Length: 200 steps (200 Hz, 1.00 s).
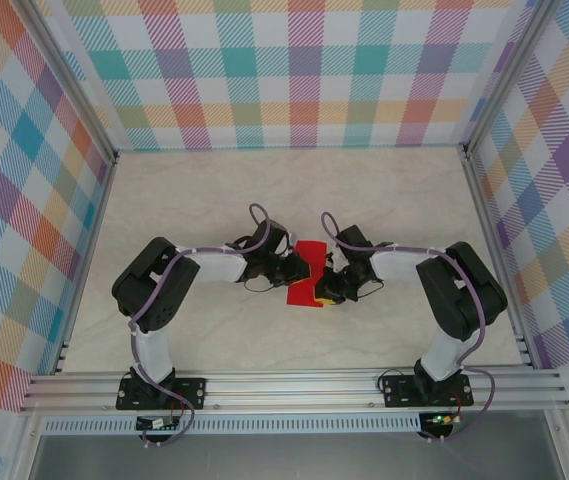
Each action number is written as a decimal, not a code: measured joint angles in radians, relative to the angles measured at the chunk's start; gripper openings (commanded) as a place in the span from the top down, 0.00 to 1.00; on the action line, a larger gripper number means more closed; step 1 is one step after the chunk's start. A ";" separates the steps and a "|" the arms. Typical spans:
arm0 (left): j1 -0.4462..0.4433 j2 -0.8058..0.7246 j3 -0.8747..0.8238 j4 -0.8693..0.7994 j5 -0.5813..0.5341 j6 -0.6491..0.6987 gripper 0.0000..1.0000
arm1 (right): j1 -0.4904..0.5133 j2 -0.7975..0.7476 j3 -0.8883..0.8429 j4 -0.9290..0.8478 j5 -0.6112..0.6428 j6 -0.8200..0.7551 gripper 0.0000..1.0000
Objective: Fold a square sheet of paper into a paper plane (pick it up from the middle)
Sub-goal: Fold the triangle a second time at the center of the table.
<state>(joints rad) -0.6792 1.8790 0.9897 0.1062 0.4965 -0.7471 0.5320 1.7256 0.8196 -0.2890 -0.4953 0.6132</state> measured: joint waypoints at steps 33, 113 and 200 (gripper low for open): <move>0.000 -0.010 -0.004 0.019 0.016 -0.013 0.91 | 0.000 0.000 0.000 0.000 0.000 0.000 0.91; -0.031 0.049 -0.007 0.029 -0.013 -0.019 0.93 | 0.000 0.000 0.000 0.000 0.000 0.000 0.94; -0.047 0.016 -0.027 0.027 -0.133 0.006 0.94 | 0.000 0.001 0.000 0.002 0.000 0.000 0.96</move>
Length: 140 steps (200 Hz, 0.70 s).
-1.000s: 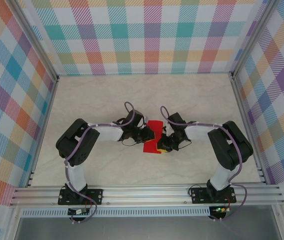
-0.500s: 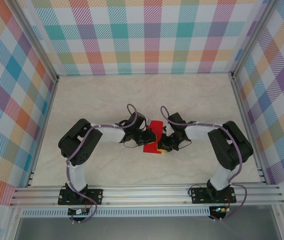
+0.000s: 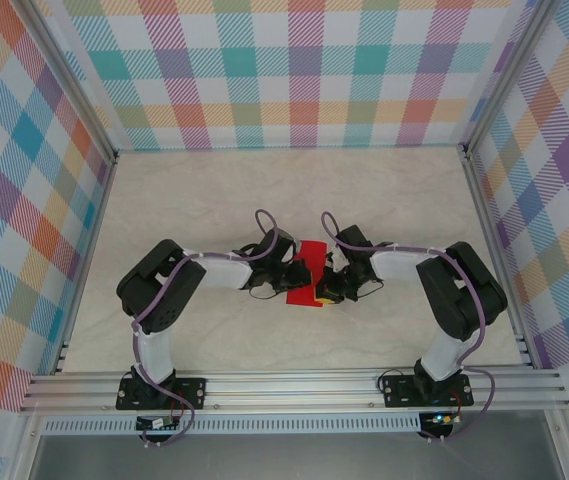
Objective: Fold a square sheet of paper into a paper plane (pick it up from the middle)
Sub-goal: Fold the triangle a second time at the center of the table.
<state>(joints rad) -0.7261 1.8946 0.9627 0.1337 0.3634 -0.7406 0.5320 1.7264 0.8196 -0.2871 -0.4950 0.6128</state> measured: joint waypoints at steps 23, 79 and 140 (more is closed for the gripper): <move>0.002 -0.007 -0.003 -0.003 -0.023 0.014 0.93 | 0.000 0.000 0.000 0.000 0.000 0.000 0.96; 0.043 -0.011 -0.013 0.009 -0.031 0.035 0.93 | 0.000 0.000 0.000 0.003 0.000 -0.008 0.96; 0.091 -0.011 -0.026 0.027 0.003 0.043 0.93 | 0.000 -0.002 -0.007 0.017 0.003 -0.011 0.96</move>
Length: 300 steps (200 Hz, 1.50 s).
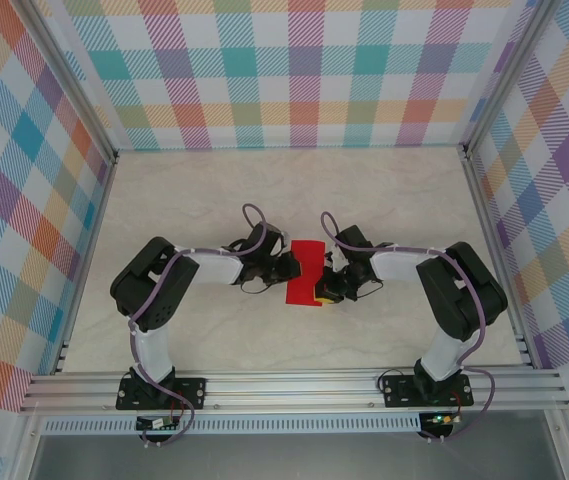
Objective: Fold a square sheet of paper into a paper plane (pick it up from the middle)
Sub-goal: Fold the triangle a second time at the center of the table.
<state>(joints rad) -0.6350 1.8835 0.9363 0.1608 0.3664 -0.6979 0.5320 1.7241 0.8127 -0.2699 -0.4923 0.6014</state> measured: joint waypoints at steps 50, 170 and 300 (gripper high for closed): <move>0.041 0.000 -0.002 -0.003 0.018 0.019 0.93 | 0.000 -0.001 0.000 0.000 0.000 -0.007 0.96; 0.087 -0.138 -0.002 -0.054 0.053 0.046 0.89 | 0.000 -0.002 0.000 0.004 -0.002 -0.008 0.95; 0.014 0.023 0.020 -0.027 0.115 0.053 0.93 | 0.000 -0.058 0.016 -0.051 0.011 0.006 0.89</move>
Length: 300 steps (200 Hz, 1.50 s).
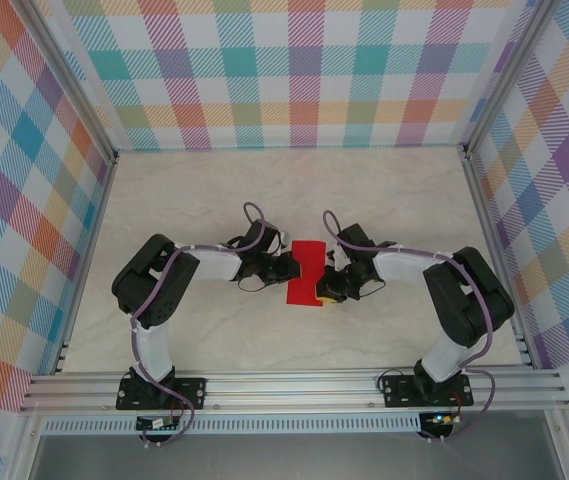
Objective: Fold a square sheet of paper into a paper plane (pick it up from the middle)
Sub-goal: Fold the triangle a second time at the center of the table.
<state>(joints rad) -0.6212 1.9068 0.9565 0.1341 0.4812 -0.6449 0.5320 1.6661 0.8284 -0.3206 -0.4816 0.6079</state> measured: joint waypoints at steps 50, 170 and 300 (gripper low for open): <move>0.000 0.000 0.000 0.000 0.000 0.000 0.93 | 0.005 0.038 0.115 0.012 -0.025 0.018 0.89; 0.000 0.000 0.004 -0.007 -0.001 0.007 0.96 | 0.017 0.203 0.166 0.011 -0.048 0.005 0.88; 0.000 0.000 0.004 -0.008 -0.003 0.006 0.96 | -0.010 0.090 -0.010 0.104 -0.096 0.004 0.85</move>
<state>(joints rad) -0.6212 1.9068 0.9604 0.1265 0.4782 -0.6384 0.5224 1.7565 0.8181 -0.2165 -0.5774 0.6121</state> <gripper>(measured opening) 0.046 0.143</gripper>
